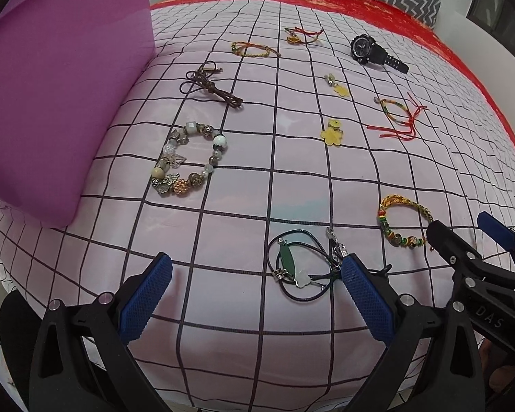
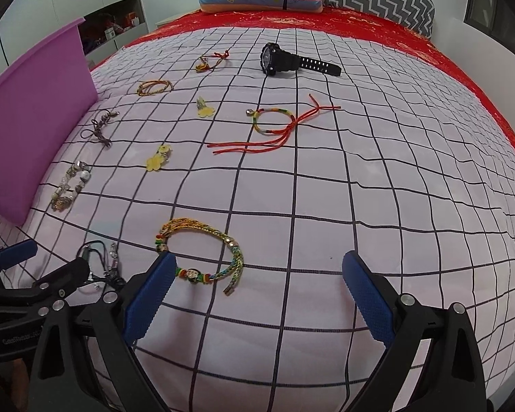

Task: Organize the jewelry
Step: 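Grasp the black cord necklace with the left tool while the right tool grasps the braided bracelet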

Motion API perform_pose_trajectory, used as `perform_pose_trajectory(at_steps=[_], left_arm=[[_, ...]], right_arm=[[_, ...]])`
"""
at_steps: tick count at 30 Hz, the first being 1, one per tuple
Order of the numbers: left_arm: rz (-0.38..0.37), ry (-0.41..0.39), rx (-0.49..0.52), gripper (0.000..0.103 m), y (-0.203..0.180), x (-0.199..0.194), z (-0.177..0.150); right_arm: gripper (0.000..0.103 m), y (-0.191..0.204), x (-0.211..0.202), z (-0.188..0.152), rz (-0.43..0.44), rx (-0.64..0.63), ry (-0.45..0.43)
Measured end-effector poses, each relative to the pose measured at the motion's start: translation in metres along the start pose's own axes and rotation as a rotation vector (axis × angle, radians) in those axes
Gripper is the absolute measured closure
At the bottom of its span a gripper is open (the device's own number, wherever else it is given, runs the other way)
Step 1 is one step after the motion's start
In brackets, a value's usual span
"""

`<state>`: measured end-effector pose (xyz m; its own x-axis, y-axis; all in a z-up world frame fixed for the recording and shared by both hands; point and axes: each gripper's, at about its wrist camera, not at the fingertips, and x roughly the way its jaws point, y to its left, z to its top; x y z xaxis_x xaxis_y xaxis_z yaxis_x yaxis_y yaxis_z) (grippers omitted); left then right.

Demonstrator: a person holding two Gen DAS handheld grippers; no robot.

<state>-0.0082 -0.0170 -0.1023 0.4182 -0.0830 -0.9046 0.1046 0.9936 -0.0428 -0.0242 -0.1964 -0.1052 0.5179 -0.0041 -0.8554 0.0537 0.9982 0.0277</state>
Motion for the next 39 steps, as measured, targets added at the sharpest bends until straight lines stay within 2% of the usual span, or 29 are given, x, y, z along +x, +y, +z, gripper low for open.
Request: perform_pose_trajectory(at_steps=[7, 16, 25, 27, 30, 32, 33, 35, 37, 38, 39], left_arm=[[0.012, 0.011, -0.004, 0.008, -0.002, 0.013, -0.001], [0.029, 0.014, 0.015, 0.006, -0.008, 0.024, -0.004], [0.044, -0.002, 0.017, 0.008, -0.011, 0.026, -0.006], [0.041, -0.005, 0.020, 0.013, -0.013, 0.025, -0.007], [0.029, -0.009, 0.039, 0.027, -0.018, 0.022, -0.008], [0.006, -0.012, 0.045, 0.043, -0.021, 0.019, -0.007], [-0.003, -0.014, 0.045, 0.048, -0.021, 0.018, -0.007], [-0.011, -0.016, 0.051, 0.067, -0.023, 0.016, -0.008], [-0.009, -0.013, 0.061, 0.083, -0.025, 0.016, -0.008], [-0.018, -0.010, 0.063, 0.092, -0.025, 0.016, -0.008], [-0.027, -0.009, 0.060, 0.096, -0.025, 0.016, -0.007]], right_arm=[[0.010, -0.001, 0.018, 0.000, -0.030, -0.014, 0.046], [0.010, -0.004, 0.028, -0.001, -0.008, -0.006, 0.051], [0.019, 0.003, 0.034, -0.002, -0.013, -0.051, 0.058], [0.029, 0.007, 0.032, -0.003, -0.009, -0.067, 0.053], [0.039, 0.013, 0.030, -0.004, -0.006, -0.094, 0.048], [0.044, 0.014, 0.029, -0.005, 0.003, -0.096, 0.047], [0.049, 0.015, 0.029, -0.005, 0.004, -0.095, 0.047], [0.057, 0.017, 0.026, -0.006, 0.008, -0.102, 0.045], [0.066, 0.020, 0.025, -0.006, 0.010, -0.110, 0.045], [0.078, 0.020, 0.024, -0.006, 0.008, -0.113, 0.044], [0.094, 0.021, 0.023, -0.006, 0.008, -0.114, 0.042]])
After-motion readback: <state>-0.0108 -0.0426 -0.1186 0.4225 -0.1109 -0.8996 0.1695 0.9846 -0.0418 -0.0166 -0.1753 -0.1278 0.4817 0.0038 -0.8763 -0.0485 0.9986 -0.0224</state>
